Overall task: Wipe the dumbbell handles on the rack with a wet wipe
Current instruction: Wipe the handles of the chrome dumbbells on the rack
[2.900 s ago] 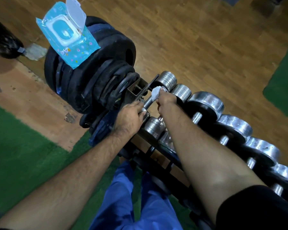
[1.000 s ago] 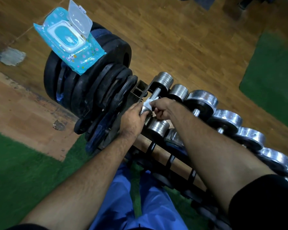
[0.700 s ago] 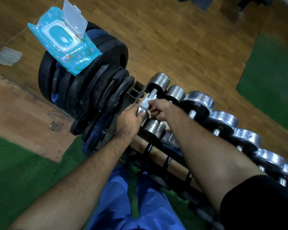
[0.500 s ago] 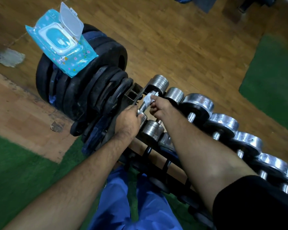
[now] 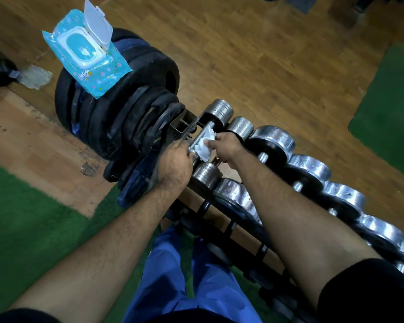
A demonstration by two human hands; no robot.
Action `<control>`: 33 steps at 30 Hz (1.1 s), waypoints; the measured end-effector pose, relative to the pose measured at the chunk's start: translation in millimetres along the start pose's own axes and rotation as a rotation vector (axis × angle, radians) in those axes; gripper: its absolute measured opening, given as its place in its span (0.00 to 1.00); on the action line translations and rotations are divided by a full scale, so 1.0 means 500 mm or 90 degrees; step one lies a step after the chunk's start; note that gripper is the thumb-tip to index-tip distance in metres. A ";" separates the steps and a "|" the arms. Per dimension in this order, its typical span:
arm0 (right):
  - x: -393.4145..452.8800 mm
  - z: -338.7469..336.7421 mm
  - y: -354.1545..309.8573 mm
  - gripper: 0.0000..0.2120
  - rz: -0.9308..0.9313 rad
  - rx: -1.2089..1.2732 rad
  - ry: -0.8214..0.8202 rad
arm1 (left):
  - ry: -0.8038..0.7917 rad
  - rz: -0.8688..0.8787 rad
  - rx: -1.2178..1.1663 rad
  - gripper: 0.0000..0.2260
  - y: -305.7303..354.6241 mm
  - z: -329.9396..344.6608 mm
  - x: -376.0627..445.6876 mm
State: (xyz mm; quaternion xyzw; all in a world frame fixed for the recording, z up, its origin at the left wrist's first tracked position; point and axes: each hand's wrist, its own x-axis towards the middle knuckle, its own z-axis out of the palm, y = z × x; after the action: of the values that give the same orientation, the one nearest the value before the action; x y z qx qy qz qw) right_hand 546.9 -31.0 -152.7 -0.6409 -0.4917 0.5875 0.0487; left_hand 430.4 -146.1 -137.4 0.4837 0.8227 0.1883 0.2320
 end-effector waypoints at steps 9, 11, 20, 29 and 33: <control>-0.044 -0.076 0.019 0.09 -0.297 -0.450 0.007 | 0.073 0.038 0.090 0.13 0.023 0.017 -0.058; -0.051 -0.087 0.030 0.14 -0.351 -0.564 -0.004 | 0.080 0.043 0.116 0.12 0.034 0.028 -0.075; -0.054 -0.101 0.073 0.18 -0.531 -0.771 -0.016 | -0.009 -0.013 0.098 0.12 0.084 0.077 -0.118; -0.011 -0.120 0.103 0.20 -0.894 -0.812 0.033 | -0.009 -0.025 0.152 0.13 0.087 0.089 -0.118; -0.007 -0.117 0.108 0.17 -0.875 -0.763 0.031 | 0.005 -0.037 0.146 0.16 0.094 0.088 -0.123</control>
State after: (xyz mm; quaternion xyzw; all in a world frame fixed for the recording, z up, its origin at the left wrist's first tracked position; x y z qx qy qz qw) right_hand 625.3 -30.8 -167.2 -0.1371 -0.9870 0.0612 0.0573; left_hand 514.5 -175.3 -136.2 0.4820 0.8536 0.0877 0.1770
